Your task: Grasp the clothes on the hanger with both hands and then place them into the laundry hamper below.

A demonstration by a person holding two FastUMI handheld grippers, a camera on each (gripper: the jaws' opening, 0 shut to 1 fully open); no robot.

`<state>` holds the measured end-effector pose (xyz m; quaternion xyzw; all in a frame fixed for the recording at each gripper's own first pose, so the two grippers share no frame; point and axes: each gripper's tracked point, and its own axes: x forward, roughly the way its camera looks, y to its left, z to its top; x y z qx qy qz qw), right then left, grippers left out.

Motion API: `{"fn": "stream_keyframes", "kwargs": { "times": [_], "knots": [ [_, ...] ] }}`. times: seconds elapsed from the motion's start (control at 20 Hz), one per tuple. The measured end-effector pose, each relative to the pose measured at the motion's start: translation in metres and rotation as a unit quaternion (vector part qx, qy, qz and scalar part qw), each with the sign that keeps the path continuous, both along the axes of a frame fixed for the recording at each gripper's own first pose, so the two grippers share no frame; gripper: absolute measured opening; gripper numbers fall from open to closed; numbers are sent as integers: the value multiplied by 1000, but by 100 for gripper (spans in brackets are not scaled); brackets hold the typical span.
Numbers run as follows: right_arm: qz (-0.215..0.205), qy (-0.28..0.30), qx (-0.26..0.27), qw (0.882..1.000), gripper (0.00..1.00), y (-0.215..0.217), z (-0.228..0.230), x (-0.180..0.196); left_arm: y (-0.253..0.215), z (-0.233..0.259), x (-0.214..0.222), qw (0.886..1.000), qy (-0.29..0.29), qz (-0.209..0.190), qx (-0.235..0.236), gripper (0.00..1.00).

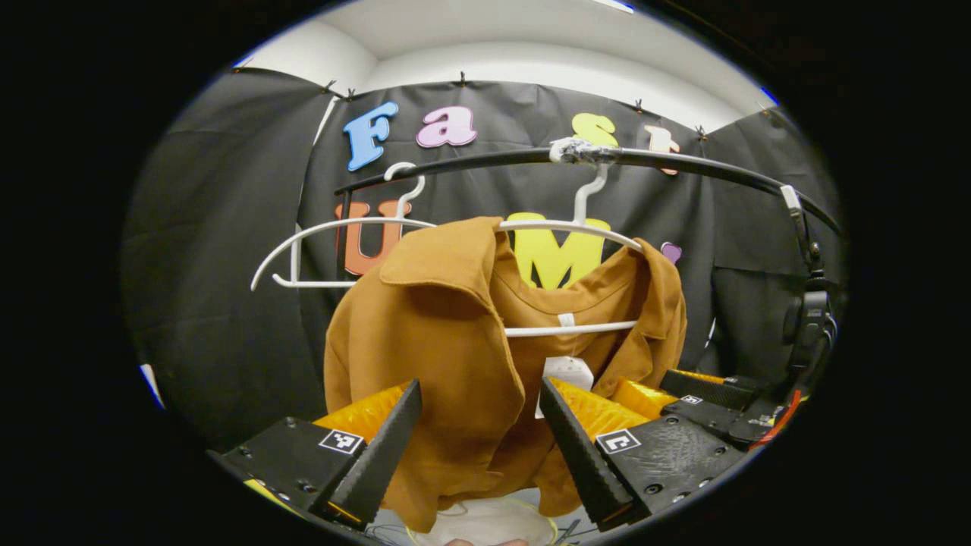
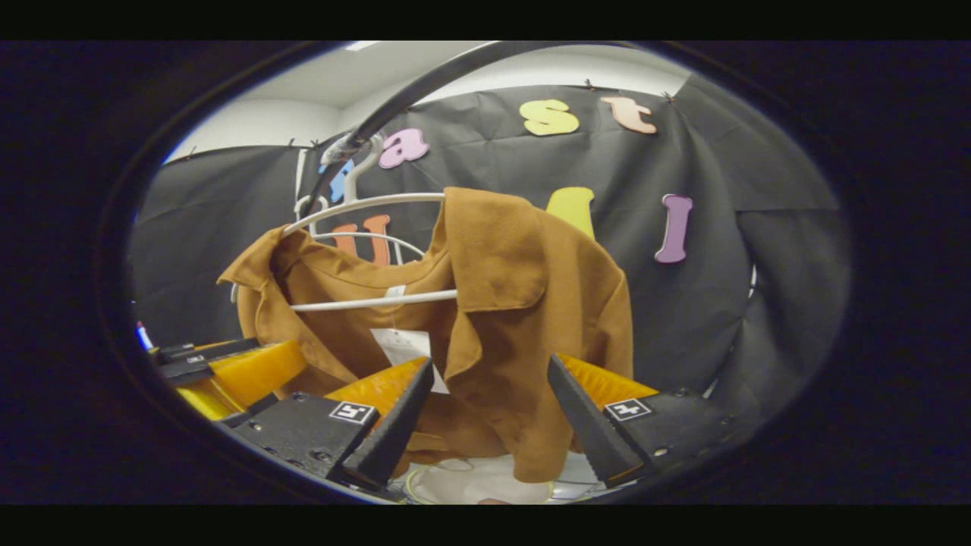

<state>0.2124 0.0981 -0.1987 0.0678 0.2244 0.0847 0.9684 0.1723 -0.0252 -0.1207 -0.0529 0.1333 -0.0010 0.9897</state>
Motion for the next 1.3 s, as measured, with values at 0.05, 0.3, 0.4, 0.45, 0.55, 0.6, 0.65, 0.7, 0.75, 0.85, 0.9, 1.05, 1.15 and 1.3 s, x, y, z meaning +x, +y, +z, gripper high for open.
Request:
{"fn": "stream_keyframes", "kwargs": {
  "times": [0.05, 0.3, 0.4, 0.45, 0.55, 0.6, 0.65, 0.7, 0.75, 0.85, 0.9, 1.05, 1.15, 1.3],
  "knots": [
    [-6, 3, 1, 1000, 95, 1, -3, 8, 1, -1, 3, 1000, 0, 3, -6, 96],
    [-9, 22, 37, 999, 91, 12, -12, 34, 4, -10, 22, 998, 1, 31, -55, 100],
    [-16, 27, 56, 998, 93, 12, -14, 40, 6, -12, 31, 997, 0, 42, -67, 100],
    [-19, 26, 65, 997, 88, 13, -14, 42, 7, -13, 36, 996, -3, 47, -73, 100],
    [-29, 29, 72, 997, 82, 11, -18, 48, 8, -15, 44, 995, -7, 55, -82, 90],
    [-40, 32, 74, 996, 82, 7, -20, 52, 8, -17, 47, 995, -8, 58, -83, 80],
    [-50, 33, 80, 995, 75, 2, -21, 54, 7, -18, 50, 995, -10, 57, -86, 70],
    [-58, 33, 90, 994, 71, -1, -22, 56, 8, -20, 53, 995, -12, 60, -83, 87],
    [-61, 35, 100, 993, 64, -1, -24, 55, 10, -24, 55, 995, -12, 64, -81, 75],
    [-47, 43, 125, 990, 56, 1, -29, 54, 21, -30, 57, 994, -11, 84, -73, 50],
    [-50, 46, 134, 989, 51, -3, -31, 55, 16, -29, 57, 994, -14, 70, -83, 38],
    [-77, 53, 151, 984, 29, -22, -34, 58, 18, -28, 59, 993, -20, 52, -102, 14],
    [-91, 55, 171, 980, 21, -29, -32, 53, 21, -19, 33, 993, -17, 42, -105, 2],
    [-83, 43, 188, 978, 3, -36, -24, 43, 21, -19, 44, 993, -19, 31, -109, 2]
  ]
}}
